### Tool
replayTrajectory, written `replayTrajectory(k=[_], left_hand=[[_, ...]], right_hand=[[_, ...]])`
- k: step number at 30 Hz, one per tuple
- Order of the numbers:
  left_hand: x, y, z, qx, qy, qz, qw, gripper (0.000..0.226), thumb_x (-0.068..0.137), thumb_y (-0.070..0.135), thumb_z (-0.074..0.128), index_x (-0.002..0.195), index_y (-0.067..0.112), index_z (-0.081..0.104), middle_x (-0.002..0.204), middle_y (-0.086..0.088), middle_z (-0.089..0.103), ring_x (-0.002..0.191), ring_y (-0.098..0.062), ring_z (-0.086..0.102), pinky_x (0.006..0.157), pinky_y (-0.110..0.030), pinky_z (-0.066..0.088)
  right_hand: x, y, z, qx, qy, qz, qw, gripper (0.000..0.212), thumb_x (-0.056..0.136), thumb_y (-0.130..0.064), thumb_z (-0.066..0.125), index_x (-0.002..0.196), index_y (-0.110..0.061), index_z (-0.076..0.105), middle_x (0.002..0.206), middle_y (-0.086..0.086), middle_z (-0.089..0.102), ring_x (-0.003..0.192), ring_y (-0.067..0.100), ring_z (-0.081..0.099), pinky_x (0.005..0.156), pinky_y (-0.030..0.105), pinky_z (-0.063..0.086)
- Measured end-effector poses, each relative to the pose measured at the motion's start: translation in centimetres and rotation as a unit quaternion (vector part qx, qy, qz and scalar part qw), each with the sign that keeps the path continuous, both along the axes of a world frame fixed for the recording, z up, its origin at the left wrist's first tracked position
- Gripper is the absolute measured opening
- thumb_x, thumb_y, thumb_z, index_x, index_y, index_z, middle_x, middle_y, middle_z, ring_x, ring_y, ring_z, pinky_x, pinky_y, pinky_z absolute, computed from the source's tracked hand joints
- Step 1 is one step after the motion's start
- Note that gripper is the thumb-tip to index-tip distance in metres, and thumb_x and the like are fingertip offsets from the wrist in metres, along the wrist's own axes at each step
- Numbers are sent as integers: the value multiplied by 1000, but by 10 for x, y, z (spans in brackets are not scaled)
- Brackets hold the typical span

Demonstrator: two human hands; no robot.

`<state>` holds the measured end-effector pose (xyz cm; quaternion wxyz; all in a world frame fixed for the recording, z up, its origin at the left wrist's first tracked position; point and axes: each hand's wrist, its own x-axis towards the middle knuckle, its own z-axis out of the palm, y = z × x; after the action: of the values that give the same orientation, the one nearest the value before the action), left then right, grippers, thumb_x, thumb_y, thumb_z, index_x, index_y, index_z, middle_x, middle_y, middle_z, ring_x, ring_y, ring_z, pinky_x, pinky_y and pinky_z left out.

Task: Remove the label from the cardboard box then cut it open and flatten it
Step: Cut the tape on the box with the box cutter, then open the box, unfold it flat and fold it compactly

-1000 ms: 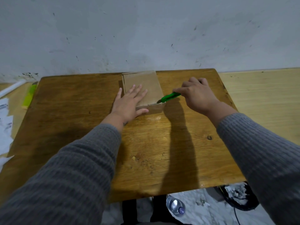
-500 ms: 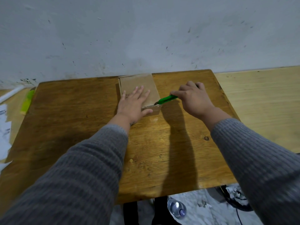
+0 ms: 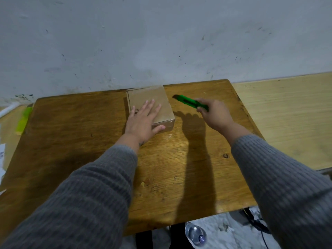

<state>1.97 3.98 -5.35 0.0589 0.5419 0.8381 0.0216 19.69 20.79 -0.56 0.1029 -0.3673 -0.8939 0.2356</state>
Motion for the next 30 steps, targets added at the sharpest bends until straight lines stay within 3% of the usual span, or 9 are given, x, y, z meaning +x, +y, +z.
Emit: replayTrajectory(k=[4,7,10,12,14,19,27,30], left_hand=[[-1,0,-3,14,3,0,1000,79,91,67,31,154,31,0,162,4,-6,149,-16,-5,120,-51,1],[-1,0,-3,18,10,1,1000,79,90,68,30,153,32,-1,162,4,-5,149,-16,-5,120,-51,1],[-1,0,-4,18,14,3,1000,79,89,69,28,153,33,-2,162,4,-6,149,-16,-5,120,-51,0],[-1,0,-4,19,17,4,1000,79,89,69,27,153,33,-3,162,4,-6,149,-15,-5,120,-50,0],[-1,0,-3,19,20,5,1000,78,89,69,26,153,33,-3,162,4,-6,149,-15,-6,120,-49,-1],[-1,0,-4,25,16,5,1000,78,89,70,25,153,33,-2,162,4,-7,149,-15,-6,120,-50,-1],[-4,0,-10,27,16,7,999,81,88,74,22,153,33,-3,161,6,-7,149,-13,-6,119,-52,0],[-2,-1,-4,31,-28,21,999,90,84,80,17,154,28,-3,161,9,-5,148,-10,-5,120,-50,-3]], right_hand=[[-18,-10,-4,-240,133,-131,953,38,96,-18,51,134,-22,53,110,6,66,82,14,57,62,24,43],[-30,-15,-12,-310,177,-194,914,37,98,-21,48,134,-24,53,94,-1,66,75,9,53,55,22,39],[-41,-15,-21,-344,179,-217,896,43,98,-12,46,138,-27,47,115,0,67,89,11,57,61,23,43],[-48,-14,-30,-331,164,-213,904,48,98,-5,43,141,-26,44,133,3,58,112,20,56,85,30,49],[-55,-11,-41,-312,136,-222,914,51,97,-5,42,143,-26,39,143,6,46,121,26,52,100,39,46],[-69,-2,-64,-242,63,-265,931,51,95,-10,46,143,-27,38,144,12,42,125,30,48,103,45,43],[-73,-5,-70,-158,-2,-256,954,44,96,-18,50,139,-26,46,138,10,43,128,26,37,103,40,34],[-71,-10,-59,-103,-35,-235,966,44,96,-25,48,140,-30,44,140,8,43,129,26,34,101,41,31]])
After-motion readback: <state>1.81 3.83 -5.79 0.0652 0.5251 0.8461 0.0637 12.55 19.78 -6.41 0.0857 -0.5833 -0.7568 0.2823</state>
